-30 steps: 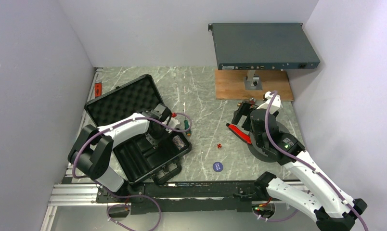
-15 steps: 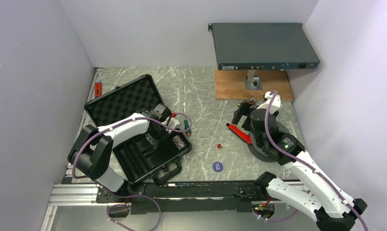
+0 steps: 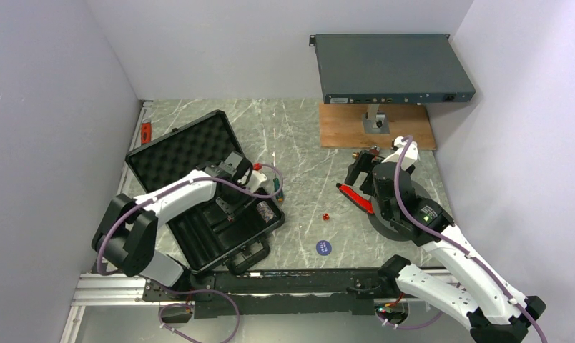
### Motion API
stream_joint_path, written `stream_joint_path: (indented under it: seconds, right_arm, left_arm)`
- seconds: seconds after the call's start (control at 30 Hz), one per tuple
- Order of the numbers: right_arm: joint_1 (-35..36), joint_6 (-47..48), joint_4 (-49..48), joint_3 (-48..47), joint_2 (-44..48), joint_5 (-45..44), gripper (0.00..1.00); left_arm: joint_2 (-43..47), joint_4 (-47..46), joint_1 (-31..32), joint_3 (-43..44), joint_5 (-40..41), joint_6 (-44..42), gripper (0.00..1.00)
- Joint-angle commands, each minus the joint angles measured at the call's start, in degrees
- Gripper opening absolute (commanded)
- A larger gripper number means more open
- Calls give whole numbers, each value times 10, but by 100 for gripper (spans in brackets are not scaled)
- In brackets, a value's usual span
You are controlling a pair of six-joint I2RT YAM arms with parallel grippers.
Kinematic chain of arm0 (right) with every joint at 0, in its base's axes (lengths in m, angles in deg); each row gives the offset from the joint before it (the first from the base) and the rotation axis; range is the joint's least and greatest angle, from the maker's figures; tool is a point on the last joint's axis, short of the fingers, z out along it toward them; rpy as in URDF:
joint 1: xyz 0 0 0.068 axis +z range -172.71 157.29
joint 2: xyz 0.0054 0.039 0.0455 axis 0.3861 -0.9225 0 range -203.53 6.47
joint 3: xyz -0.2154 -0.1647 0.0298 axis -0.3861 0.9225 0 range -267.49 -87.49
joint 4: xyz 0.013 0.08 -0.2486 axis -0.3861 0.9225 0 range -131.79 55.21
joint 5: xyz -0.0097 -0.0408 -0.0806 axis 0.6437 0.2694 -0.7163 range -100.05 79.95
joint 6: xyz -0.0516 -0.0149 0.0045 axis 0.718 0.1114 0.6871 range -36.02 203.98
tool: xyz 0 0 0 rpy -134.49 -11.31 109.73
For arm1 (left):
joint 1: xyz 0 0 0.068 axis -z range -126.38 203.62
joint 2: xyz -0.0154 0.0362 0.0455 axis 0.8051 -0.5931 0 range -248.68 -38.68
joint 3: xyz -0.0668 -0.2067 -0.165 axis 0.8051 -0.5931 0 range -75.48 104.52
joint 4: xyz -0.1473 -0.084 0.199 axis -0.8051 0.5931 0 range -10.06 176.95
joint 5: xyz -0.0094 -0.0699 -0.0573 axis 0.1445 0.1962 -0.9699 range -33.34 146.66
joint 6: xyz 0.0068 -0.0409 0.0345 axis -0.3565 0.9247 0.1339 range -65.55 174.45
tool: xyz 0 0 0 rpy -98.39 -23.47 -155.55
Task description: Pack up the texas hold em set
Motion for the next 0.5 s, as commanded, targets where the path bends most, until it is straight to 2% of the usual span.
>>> stream_joint_path:
  seconds: [0.0, 0.27, 0.3, 0.33, 0.4, 0.47]
  right_arm:
    - [-2, 2, -10, 2, 2, -10, 100]
    - [-2, -1, -6, 3, -2, 4, 100]
    - [-2, -2, -4, 4, -2, 6, 100]
    - [-1, -2, -2, 4, -3, 8, 100]
    - [-2, -5, 4, 6, -4, 14, 100]
    - [-2, -3, 8, 10, -3, 25, 100]
  left_arm:
    - [51, 2, 1, -1, 1, 8, 52]
    - [142, -3, 1, -2, 1, 34, 60]
    - [153, -5, 1, -2, 3, 38, 86]
    - [165, -7, 0, -3, 7, 43, 98]
    - [188, -13, 0, -5, 18, 56, 100]
    - [210, -19, -2, -8, 62, 76, 100]
